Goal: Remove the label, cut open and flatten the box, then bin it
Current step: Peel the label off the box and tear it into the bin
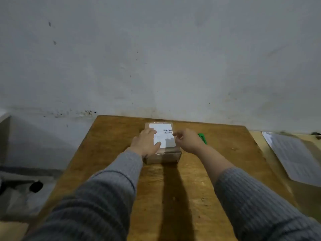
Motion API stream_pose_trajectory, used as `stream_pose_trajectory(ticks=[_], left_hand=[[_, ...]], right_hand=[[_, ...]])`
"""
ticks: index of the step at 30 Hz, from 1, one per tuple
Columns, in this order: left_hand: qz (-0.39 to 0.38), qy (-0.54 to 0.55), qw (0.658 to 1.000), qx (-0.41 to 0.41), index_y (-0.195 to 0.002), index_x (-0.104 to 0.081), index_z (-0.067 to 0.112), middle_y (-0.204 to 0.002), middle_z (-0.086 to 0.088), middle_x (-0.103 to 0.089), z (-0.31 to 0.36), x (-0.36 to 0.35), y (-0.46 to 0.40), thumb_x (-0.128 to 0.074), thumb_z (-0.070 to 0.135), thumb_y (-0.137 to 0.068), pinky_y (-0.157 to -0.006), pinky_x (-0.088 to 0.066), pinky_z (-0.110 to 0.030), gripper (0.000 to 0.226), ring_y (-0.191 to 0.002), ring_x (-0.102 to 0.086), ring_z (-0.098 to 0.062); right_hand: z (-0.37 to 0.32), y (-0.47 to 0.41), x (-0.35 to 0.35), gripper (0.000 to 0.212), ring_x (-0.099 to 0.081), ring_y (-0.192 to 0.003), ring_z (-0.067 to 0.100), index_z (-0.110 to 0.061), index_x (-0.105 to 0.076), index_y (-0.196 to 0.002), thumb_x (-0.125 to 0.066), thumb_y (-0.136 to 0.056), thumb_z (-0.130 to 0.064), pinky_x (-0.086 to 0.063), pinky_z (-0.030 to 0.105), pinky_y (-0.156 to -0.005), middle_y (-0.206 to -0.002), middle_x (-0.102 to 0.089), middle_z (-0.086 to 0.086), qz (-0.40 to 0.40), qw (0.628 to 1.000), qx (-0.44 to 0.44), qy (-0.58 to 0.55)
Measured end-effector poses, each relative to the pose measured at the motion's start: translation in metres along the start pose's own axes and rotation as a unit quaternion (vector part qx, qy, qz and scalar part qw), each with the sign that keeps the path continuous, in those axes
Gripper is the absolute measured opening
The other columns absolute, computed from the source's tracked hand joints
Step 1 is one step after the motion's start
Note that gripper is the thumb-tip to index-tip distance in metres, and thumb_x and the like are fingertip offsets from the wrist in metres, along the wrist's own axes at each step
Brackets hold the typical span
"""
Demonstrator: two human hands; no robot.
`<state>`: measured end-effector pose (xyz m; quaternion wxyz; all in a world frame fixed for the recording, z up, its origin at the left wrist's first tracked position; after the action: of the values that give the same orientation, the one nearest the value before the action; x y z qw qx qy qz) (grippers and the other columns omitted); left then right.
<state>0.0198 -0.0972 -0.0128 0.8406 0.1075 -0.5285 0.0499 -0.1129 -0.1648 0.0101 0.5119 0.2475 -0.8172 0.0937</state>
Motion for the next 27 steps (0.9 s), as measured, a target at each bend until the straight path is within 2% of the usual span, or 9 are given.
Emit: stream_pose_trajectory(ticks=[3,7,10,15,21,27], left_hand=[[-0.021,-0.040,0.999,0.014,-0.154,-0.012,0.020,-0.163,0.005,0.001,-0.008,-0.017,-0.016,-0.040,0.055,-0.096,-0.118,-0.004,-0.056,0.074,-0.150,0.001,-0.016],[-0.036,-0.066,0.997,0.010,-0.154,0.004,0.016,-0.162,0.003,0.016,-0.017,-0.031,-0.041,-0.034,0.072,-0.088,-0.116,0.006,-0.060,0.095,-0.147,0.018,-0.013],[-0.043,-0.091,0.995,0.011,-0.154,0.010,0.015,-0.160,0.004,0.021,-0.026,-0.038,-0.054,-0.031,0.085,-0.077,-0.115,0.008,-0.061,0.112,-0.145,0.023,-0.012],[-0.001,-0.092,0.996,0.003,-0.154,0.006,0.018,-0.161,0.006,0.021,-0.028,-0.039,-0.059,-0.030,0.088,-0.073,-0.116,0.004,-0.061,0.113,-0.145,0.022,-0.010],[0.012,-0.089,0.996,0.006,-0.155,0.007,0.018,-0.161,0.005,0.021,-0.030,-0.040,-0.058,-0.029,0.089,-0.072,-0.116,0.003,-0.062,0.115,-0.145,0.022,-0.010],[0.014,-0.096,0.995,0.010,-0.154,0.009,0.018,-0.160,0.006,0.022,-0.030,-0.039,-0.058,-0.028,0.089,-0.072,-0.116,0.003,-0.061,0.114,-0.145,0.024,-0.010]], right_hand=[[0.010,-0.019,-0.013,0.033,-0.057,-0.115,0.026,-0.015,-0.062,-0.123,-0.047,-0.094,-0.017,-0.042,0.027,-0.091,-0.126,-0.063,0.010,0.005,1.000,-0.020,-0.011],[0.015,-0.046,-0.026,0.037,-0.044,-0.127,0.030,-0.009,-0.054,-0.132,-0.049,-0.095,-0.015,-0.034,0.032,-0.103,-0.139,-0.047,0.014,0.005,1.000,-0.015,-0.004],[0.019,-0.068,-0.032,0.039,-0.039,-0.129,0.032,-0.007,-0.051,-0.134,-0.050,-0.095,-0.015,-0.032,0.035,-0.106,-0.139,-0.044,0.013,0.014,1.000,-0.014,-0.016],[0.022,-0.096,-0.031,0.033,-0.049,-0.121,0.028,-0.012,-0.057,-0.127,-0.049,-0.096,-0.013,-0.043,0.039,-0.101,-0.133,-0.047,0.009,0.032,0.999,-0.009,-0.034],[0.022,-0.107,-0.021,0.020,-0.059,-0.097,0.022,-0.005,-0.067,-0.107,-0.057,-0.093,-0.014,-0.044,0.025,-0.085,-0.114,-0.057,0.007,0.068,0.996,0.001,-0.049],[0.029,-0.112,-0.016,0.013,-0.053,-0.087,0.016,-0.006,-0.067,-0.094,-0.058,-0.092,-0.015,-0.039,0.024,-0.074,-0.106,-0.060,0.008,0.103,0.990,-0.044,-0.090]])
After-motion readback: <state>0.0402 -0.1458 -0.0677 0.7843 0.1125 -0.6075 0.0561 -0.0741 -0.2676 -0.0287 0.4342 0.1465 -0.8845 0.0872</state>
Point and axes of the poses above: each hand's wrist, its own y-axis away from the middle knuckle, its own x-axis out of the back of the hand, z = x × y, the point moved 10 cm from there along -y, towards the middle knuckle
